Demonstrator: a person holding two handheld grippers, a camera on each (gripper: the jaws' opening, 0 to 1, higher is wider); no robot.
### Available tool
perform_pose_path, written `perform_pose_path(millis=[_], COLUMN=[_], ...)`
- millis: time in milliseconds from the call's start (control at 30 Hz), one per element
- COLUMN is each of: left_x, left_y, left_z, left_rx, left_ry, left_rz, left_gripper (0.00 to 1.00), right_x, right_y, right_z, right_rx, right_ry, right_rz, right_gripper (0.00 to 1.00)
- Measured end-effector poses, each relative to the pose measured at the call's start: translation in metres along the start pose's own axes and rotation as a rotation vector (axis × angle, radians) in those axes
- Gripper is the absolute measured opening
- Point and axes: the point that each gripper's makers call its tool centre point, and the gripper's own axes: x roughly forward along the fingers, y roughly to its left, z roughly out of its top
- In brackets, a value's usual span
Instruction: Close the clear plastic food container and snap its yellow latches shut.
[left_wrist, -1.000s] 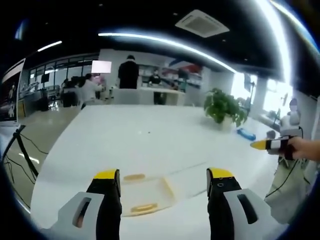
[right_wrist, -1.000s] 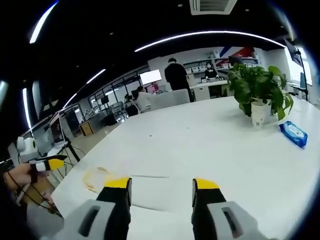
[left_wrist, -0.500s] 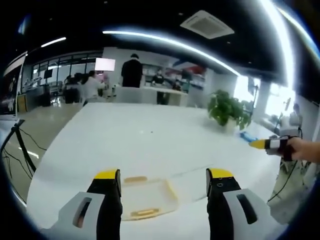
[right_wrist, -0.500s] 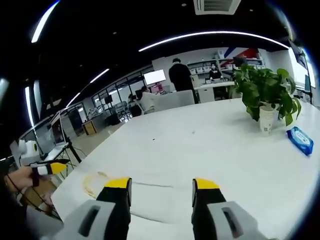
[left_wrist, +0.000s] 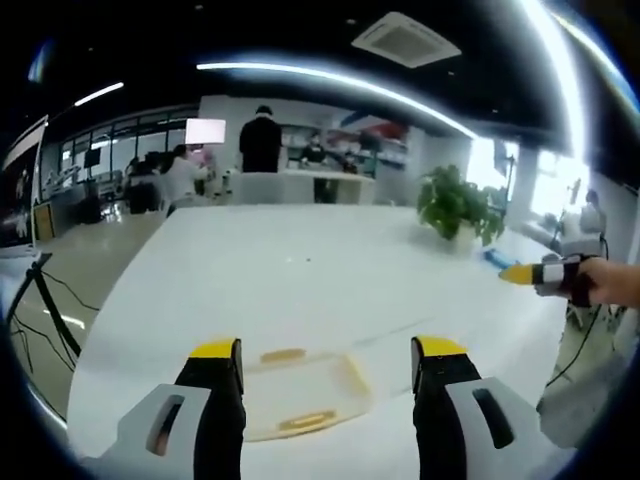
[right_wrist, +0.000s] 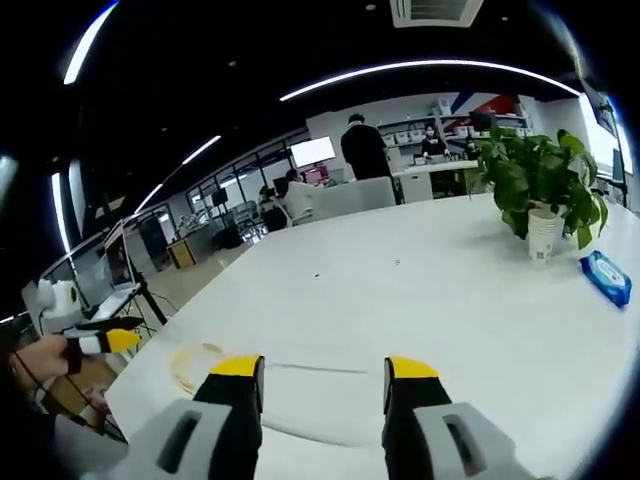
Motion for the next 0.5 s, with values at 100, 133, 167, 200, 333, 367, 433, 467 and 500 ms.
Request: perform_pose_path(millis=[100, 133, 167, 200, 333, 367, 433, 467, 500], left_x=[-0.002, -0.003, -0.004, -0.004, -0.006, -0.007, -0.008, -0.009, -0.009], left_y=[0.006, 0.008, 0.010, 0.011, 0.017, 0.018, 0.022, 0.024, 0.025], left_z=[-0.001, -0.001, -0.001, -0.001, -0.003, -0.004, -0.005, -0.006, -0.007], left_rx=[0.009, 0.007, 0.005, 0.004, -0.002, -0.006, -0.025, -0.028, -0.029], left_ry=[0.004, 0.003, 0.002, 0.003, 0.005, 0.005, 0.003, 0.004, 0.005], left_rz=[0.006, 0.007, 0.010, 0.012, 0.016, 0.016, 0.017, 0.020, 0.022], left_gripper=[0.67, 0.67, 0.67, 0.67, 0.67, 0.67, 0.67, 0.67, 0.67], right_x=[0.003, 0.003, 0.004, 0.005, 0.010, 0.011, 0.013, 0.014, 0.016], right_y=[0.005, 0.006, 0.007, 0.009, 0.017, 0.020, 0.025, 0.027, 0.029], right_z=[0.001, 0.001, 0.001, 0.001, 0.001, 0.001, 0.000, 0.000, -0.001], right_rx=[-0.002, -0.002, -0.002, -0.001, -0.002, -0.004, -0.004, -0.004, -0.004], right_ry=[0.000, -0.001, -0.002, -0.002, 0.000, 0.000, 0.002, 0.003, 0.003], right_rz=[0.003, 0.004, 0.005, 0.007, 0.016, 0.020, 0.027, 0.029, 0.034], right_gripper=[0.46, 0.46, 0.45, 0.45, 0.45, 0.45, 0.45, 0.45, 0.45])
